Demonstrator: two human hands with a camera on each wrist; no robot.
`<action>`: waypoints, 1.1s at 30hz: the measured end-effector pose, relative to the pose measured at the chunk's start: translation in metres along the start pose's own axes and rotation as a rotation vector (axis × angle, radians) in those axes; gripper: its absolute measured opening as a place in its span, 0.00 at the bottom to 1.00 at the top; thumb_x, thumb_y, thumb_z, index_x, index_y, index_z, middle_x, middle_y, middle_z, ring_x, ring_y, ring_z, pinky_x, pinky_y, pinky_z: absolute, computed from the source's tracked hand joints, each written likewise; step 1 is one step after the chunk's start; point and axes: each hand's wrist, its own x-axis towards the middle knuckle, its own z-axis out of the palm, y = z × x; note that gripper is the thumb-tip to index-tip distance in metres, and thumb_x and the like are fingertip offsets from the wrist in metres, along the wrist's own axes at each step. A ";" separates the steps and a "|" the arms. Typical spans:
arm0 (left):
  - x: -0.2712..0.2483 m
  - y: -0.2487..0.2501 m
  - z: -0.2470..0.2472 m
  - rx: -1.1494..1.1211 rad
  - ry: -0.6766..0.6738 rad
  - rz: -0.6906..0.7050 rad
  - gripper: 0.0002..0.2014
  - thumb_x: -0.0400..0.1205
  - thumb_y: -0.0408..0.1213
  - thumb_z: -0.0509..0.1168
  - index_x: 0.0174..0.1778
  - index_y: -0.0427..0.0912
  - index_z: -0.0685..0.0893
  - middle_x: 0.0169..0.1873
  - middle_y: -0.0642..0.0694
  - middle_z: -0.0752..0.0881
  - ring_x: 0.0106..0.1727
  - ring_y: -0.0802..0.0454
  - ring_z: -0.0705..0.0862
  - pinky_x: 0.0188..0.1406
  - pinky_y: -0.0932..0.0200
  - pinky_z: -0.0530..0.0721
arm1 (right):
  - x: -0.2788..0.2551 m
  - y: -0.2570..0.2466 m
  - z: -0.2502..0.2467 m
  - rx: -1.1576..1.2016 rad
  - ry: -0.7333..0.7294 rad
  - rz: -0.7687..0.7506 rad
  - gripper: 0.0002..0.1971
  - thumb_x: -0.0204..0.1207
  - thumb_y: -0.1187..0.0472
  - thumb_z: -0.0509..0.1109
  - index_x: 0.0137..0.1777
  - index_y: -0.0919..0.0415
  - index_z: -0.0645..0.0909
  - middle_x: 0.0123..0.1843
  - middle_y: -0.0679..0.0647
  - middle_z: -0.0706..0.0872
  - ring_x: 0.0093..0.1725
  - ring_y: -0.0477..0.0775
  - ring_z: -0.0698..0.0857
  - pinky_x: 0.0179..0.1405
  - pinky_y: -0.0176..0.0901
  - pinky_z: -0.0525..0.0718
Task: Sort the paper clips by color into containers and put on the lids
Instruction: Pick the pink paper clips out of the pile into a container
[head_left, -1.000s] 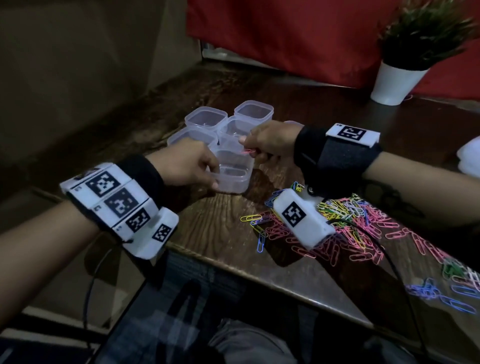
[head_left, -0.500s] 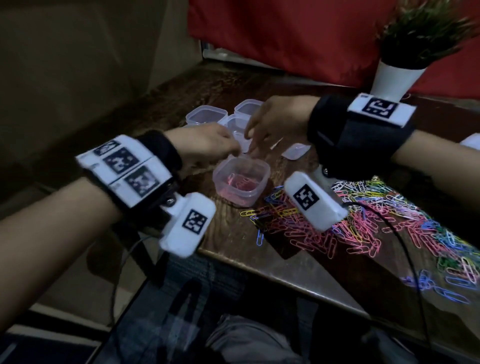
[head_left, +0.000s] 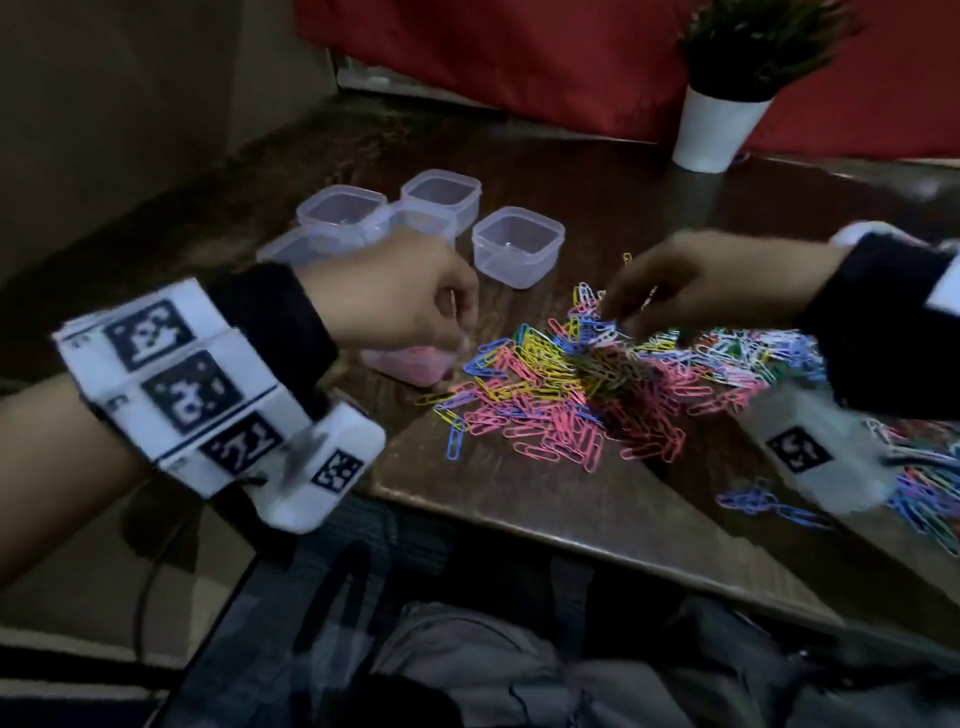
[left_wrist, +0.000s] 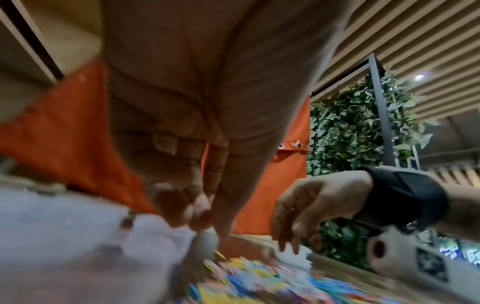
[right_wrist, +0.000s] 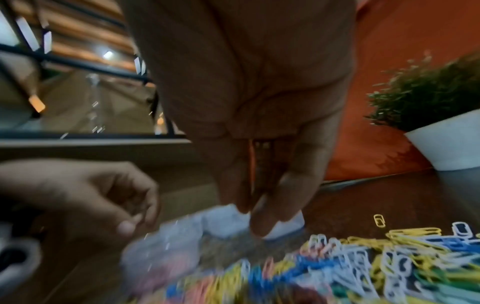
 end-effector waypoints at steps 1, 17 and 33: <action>-0.002 0.007 0.009 0.004 -0.086 0.015 0.06 0.72 0.37 0.75 0.36 0.47 0.83 0.27 0.57 0.80 0.28 0.67 0.78 0.29 0.69 0.71 | -0.005 -0.002 0.010 -0.140 -0.059 -0.050 0.10 0.74 0.64 0.72 0.55 0.58 0.84 0.48 0.53 0.88 0.42 0.47 0.85 0.40 0.36 0.83; 0.009 0.043 0.064 -0.049 -0.199 0.190 0.14 0.68 0.40 0.78 0.46 0.49 0.83 0.32 0.54 0.82 0.34 0.62 0.78 0.36 0.65 0.73 | -0.016 0.000 0.069 -0.287 0.012 -0.097 0.21 0.64 0.56 0.80 0.57 0.58 0.82 0.48 0.52 0.84 0.48 0.53 0.81 0.41 0.38 0.74; 0.026 0.048 0.055 0.236 -0.390 0.483 0.31 0.71 0.46 0.75 0.71 0.59 0.76 0.54 0.51 0.73 0.53 0.59 0.70 0.53 0.62 0.70 | -0.037 0.036 0.041 -0.100 0.032 -0.030 0.12 0.66 0.58 0.79 0.42 0.52 0.77 0.40 0.47 0.82 0.36 0.42 0.77 0.38 0.38 0.75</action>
